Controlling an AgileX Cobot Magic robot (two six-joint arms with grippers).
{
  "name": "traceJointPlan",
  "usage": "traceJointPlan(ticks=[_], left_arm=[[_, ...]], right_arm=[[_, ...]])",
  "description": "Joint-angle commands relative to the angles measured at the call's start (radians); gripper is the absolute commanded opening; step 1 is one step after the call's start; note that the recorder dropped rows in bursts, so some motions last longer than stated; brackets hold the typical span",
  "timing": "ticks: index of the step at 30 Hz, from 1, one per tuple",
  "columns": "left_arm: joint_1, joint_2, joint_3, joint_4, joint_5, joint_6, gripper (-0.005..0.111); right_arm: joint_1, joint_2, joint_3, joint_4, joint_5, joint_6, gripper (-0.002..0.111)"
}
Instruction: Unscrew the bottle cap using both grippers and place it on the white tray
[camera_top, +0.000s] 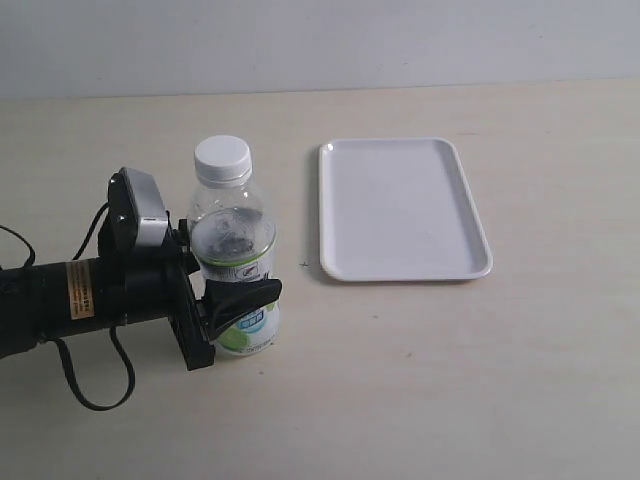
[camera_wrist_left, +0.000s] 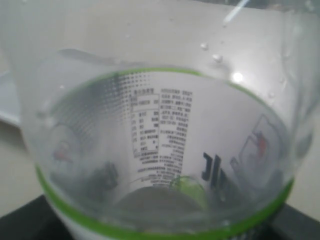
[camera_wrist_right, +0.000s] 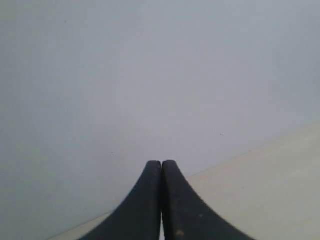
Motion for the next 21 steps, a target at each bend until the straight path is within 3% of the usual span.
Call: traceJointPlan(ticks=[1, 6, 13, 21], left_arm=[[-0.005, -0.03, -0.001, 0.003, -0.015, -0.012, 0.0], [-0.005, -0.09, -0.001, 0.007, 0.08, -0.017, 0.0], [-0.005, -0.121, -0.001, 0.035, 0.121, -0.021, 0.0], [-0.005, -0.121, -0.001, 0.035, 0.117, -0.016, 0.0]], right_arm=[[-0.004, 0.1, -0.151, -0.001, 0.093, 0.003, 0.0], [-0.004, 0.294, -0.376, 0.076, 0.333, -0.129, 0.0], [-0.004, 0.601, -0.701, 0.571, 0.835, -0.787, 0.0], [0.014, 1.003, -1.08, 0.626, 1.218, -0.827, 0.0]])
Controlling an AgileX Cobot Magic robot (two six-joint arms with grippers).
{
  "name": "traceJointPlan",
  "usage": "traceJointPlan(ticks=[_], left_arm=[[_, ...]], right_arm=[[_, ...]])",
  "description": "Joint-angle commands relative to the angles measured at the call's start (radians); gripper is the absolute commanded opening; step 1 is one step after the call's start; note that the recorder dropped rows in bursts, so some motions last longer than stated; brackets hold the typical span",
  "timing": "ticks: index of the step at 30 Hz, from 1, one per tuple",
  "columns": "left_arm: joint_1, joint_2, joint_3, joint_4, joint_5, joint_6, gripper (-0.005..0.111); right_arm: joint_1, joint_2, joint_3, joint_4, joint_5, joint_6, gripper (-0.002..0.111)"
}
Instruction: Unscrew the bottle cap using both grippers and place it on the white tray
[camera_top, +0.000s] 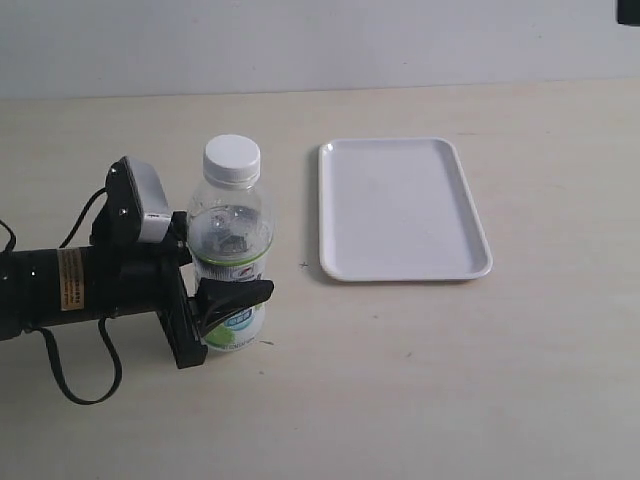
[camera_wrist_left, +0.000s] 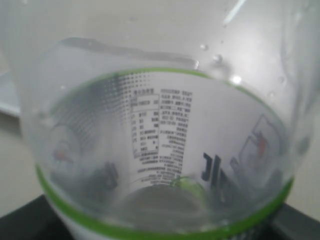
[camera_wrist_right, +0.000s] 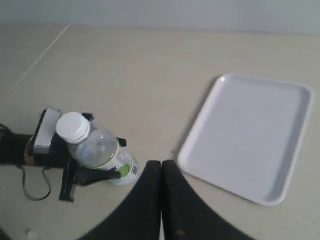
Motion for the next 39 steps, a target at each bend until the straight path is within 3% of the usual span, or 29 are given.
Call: traceJointPlan(ticks=[1, 9, 17, 24, 32, 39], left_arm=[[-0.005, -0.013, -0.001, -0.011, -0.036, -0.001, 0.0], [-0.005, -0.013, -0.001, -0.009, -0.027, 0.012, 0.0], [-0.005, -0.013, -0.001, -0.007, -0.025, 0.027, 0.0], [-0.005, -0.013, -0.001, -0.007, -0.025, 0.027, 0.0], [-0.005, -0.013, -0.001, -0.005, -0.025, 0.031, 0.0], [-0.005, -0.013, -0.001, 0.012, -0.013, 0.035, 0.0]], right_arm=[[0.036, 0.206, -0.191, -0.012, 0.15, 0.005, 0.0], [0.314, 0.443, -0.413, -0.338, 0.17, 0.29, 0.0], [0.538, 0.604, -0.56, -0.414, 0.17, 0.376, 0.002], [0.684, 0.707, -0.657, -0.486, 0.17, 0.49, 0.023], [0.776, 0.776, -0.666, -0.527, 0.17, 0.54, 0.064], [0.776, 0.854, -0.666, -0.503, 0.17, 0.544, 0.069]])
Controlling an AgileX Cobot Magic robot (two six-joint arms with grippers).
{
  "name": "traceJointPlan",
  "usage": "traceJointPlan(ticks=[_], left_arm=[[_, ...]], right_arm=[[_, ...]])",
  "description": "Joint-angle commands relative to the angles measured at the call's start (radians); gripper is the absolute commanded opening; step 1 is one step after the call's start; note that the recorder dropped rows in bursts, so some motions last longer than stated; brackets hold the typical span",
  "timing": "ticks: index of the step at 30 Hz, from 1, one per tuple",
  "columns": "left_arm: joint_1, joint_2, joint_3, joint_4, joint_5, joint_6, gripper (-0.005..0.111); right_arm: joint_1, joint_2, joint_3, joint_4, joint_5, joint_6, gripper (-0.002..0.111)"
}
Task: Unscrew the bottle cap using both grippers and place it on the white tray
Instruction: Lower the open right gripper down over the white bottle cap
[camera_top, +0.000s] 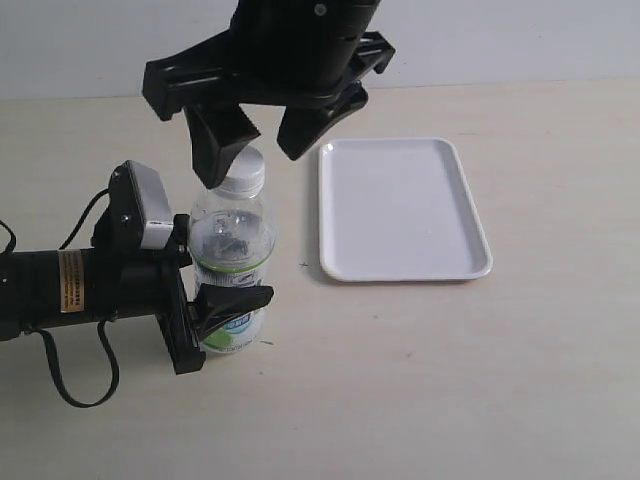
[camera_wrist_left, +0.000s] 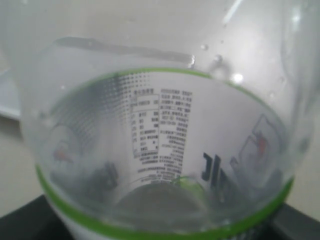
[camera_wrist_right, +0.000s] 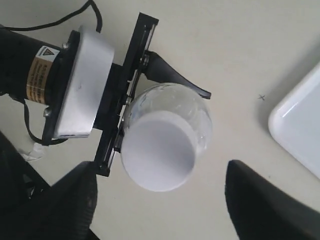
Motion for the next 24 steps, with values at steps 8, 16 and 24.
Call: traceJointPlan(ticks=[8, 16, 24], left_arm=[[-0.005, -0.013, -0.001, -0.005, -0.012, 0.022, 0.0], [-0.005, -0.013, -0.001, -0.005, -0.006, 0.022, 0.0], [-0.005, -0.013, -0.001, -0.005, -0.002, 0.022, 0.0]], right_arm=[[0.001, 0.074, -0.108, -0.006, -0.003, 0.004, 0.069], [0.001, 0.08, -0.134, 0.021, -0.003, 0.006, 0.069], [0.001, 0.08, -0.134, 0.018, -0.003, 0.006, 0.066]])
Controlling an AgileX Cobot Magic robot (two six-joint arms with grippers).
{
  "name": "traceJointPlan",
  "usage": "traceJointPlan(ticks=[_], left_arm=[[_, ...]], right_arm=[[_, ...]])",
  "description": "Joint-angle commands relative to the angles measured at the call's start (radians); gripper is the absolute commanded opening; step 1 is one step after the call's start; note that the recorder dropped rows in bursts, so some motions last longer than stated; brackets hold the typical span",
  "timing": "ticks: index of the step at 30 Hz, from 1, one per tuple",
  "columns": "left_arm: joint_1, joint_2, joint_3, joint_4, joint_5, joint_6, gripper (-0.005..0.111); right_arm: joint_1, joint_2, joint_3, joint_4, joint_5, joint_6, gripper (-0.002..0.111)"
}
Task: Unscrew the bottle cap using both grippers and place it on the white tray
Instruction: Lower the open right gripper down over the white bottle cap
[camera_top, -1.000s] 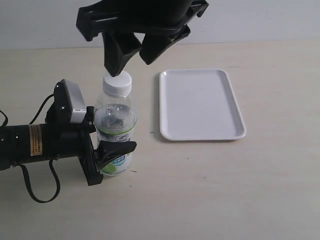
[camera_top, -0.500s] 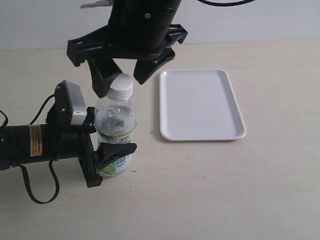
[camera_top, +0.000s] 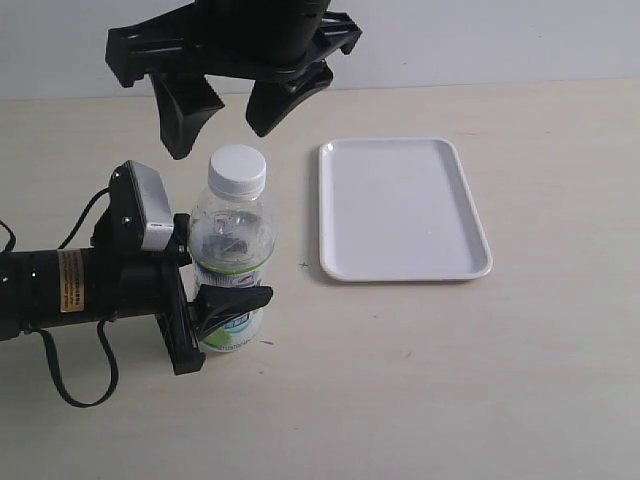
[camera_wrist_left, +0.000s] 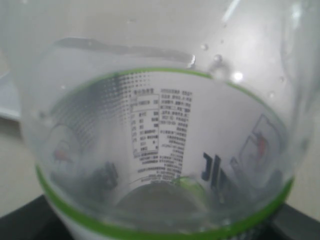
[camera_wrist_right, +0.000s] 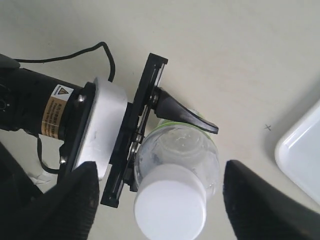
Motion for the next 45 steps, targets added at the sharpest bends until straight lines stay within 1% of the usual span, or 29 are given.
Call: traceJointPlan(ticks=[1, 6, 12, 32, 35, 39, 43, 45], left_arm=[[-0.005, -0.011, -0.001, -0.005, -0.009, 0.003, 0.0], [-0.005, -0.011, -0.001, -0.005, -0.009, 0.003, 0.0], [-0.005, -0.011, -0.001, -0.005, -0.009, 0.003, 0.0], [-0.005, -0.011, -0.001, -0.002, -0.009, 0.009, 0.0], [-0.005, -0.011, -0.001, -0.002, -0.006, 0.009, 0.0], [-0.005, -0.011, -0.001, -0.002, -0.006, 0.009, 0.0], [-0.005, -0.011, -0.001, -0.002, -0.006, 0.009, 0.0], [-0.005, -0.011, -0.001, -0.002, -0.006, 0.009, 0.0]], right_arm=[[0.001, 0.0, -0.006, 0.003, -0.005, 0.0, 0.066], [0.001, -0.006, -0.002, 0.005, -0.005, 0.0, 0.066], [0.001, -0.046, 0.091, -0.032, -0.005, -0.006, 0.066], [0.001, -0.007, 0.091, -0.015, -0.005, -0.006, 0.066], [0.001, -0.007, 0.091, -0.017, -0.005, -0.004, 0.061], [0.001, -0.007, 0.091, -0.017, -0.005, -0.004, 0.05], [0.001, -0.007, 0.091, -0.017, -0.005, -0.004, 0.042], [0.001, -0.007, 0.091, -0.017, -0.005, -0.004, 0.036]])
